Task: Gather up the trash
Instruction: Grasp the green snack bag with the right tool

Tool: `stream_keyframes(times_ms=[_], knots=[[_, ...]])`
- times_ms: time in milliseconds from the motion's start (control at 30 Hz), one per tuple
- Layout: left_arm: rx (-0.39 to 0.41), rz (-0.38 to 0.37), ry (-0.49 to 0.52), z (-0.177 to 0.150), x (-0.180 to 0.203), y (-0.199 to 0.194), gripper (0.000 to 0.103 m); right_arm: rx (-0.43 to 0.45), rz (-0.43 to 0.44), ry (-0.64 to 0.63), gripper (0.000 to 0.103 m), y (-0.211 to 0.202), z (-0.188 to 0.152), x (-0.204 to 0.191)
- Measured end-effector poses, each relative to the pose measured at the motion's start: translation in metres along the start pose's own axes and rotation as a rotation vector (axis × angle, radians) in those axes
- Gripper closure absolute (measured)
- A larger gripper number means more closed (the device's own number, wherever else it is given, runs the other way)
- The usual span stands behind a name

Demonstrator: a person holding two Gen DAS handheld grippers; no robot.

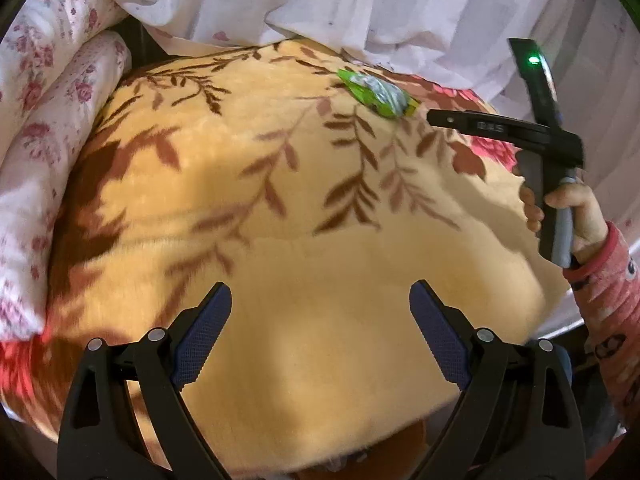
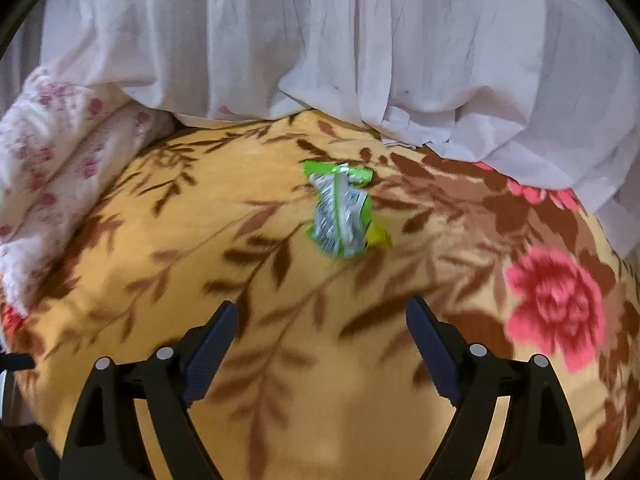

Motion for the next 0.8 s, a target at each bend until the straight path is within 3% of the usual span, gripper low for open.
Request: stream_keyframes(times_ms=[233,433,500,533,800], knots=[[0.010,0.005,-0.038,0.033,-0.017,0.021,0.015,-0.023,-0.062,-0.022,0.019,0.061,0.060,0.002],[0.006,0.002,-0.049,0.048,-0.023,0.034,0.015,-0.089,-0.101,-0.029,0.021,0.103,0.087,0.005],[0.005,0.000,-0.048,0.051,-0.023,0.036,0.015,-0.113,-0.103,-0.028,0.046,0.111,0.088,0.007],[0.005,0.002,-0.049,0.052,-0.023,0.037,0.015,-0.132,-0.087,-0.020,0.051,0.115,0.087,0.009],[0.012,0.004,-0.048,0.060,-0.019,0.039,0.015,-0.091,-0.019,0.028,0.063,0.081,0.054,0.022]])
Point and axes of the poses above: each gripper's, at about its wrist camera, not at the fingertips, and y roughly the way its jaws point, x to its right, z to its top, the point moved 1 cm from there along y, roughly the way its jaws point, and after that the axes turned 9 degrees about -x, right-handed, at the moved point
